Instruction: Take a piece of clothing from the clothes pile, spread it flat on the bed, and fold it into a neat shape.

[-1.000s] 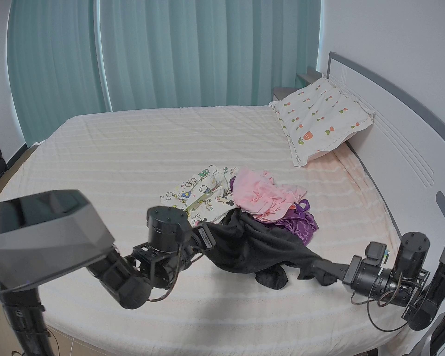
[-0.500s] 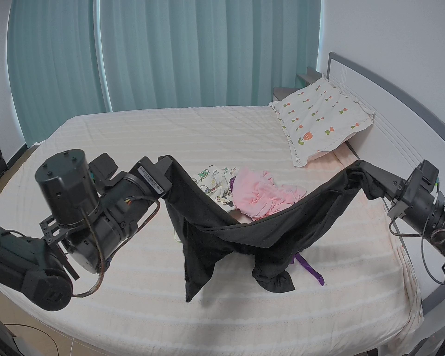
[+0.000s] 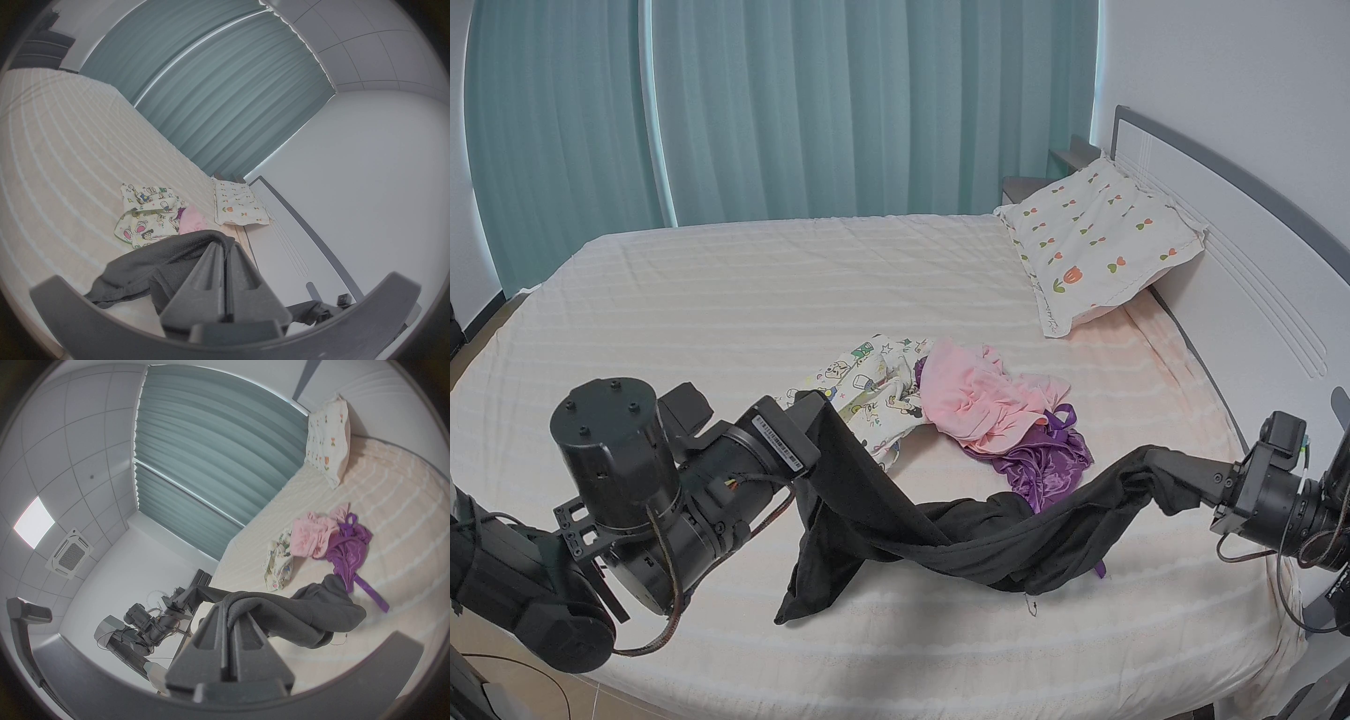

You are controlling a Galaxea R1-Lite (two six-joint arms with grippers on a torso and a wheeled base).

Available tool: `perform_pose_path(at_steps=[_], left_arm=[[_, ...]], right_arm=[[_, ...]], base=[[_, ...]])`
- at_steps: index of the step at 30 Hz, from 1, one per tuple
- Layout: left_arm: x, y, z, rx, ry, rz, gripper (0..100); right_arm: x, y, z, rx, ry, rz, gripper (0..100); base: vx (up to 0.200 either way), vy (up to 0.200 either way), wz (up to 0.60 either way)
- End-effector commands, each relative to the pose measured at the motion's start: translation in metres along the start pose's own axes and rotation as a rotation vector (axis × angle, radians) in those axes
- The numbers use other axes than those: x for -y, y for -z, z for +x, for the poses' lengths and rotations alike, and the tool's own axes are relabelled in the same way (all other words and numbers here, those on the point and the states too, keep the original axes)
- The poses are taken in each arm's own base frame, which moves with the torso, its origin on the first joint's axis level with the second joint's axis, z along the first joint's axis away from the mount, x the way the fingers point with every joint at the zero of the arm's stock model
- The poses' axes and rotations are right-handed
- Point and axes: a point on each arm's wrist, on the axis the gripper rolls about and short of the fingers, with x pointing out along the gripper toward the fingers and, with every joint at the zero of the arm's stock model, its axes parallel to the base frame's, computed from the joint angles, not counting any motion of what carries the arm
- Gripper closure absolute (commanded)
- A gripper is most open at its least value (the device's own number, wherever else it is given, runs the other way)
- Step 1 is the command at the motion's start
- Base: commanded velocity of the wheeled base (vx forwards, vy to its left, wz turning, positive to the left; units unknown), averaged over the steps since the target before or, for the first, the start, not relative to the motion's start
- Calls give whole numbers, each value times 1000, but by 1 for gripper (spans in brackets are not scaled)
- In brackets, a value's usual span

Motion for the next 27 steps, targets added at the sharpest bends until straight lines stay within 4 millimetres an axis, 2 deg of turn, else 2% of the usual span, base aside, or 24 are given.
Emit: perform_pose_path(at_steps=[1, 4, 8, 13, 17, 20, 27], left_arm=[[-11, 22, 8, -46, -21, -8, 100], [-15, 24, 7, -53, -30, -5, 100], [-21, 27, 0, -63, -59, -16, 100], [-24, 27, -2, -20, -109, -7, 100], [-31, 33, -5, -51, -132, -5, 100], [-37, 43, -3, -85, -159, 10, 100], [-40, 46, -3, -87, -172, 4, 100]], right_arm=[[19, 14, 24, -91, 33, 44, 100], [23, 16, 26, -85, 31, 40, 100], [34, 22, 15, -70, 65, 52, 100], [35, 25, 14, -78, 70, 58, 100], [36, 25, 16, -77, 74, 60, 100], [37, 26, 15, -83, 78, 63, 100], [41, 28, 18, -97, 95, 77, 100]], base=[[0, 0, 0], [0, 0, 0], [0, 0, 0], [-200, 0, 0], [-200, 0, 0], [0, 0, 0], [0, 0, 0]])
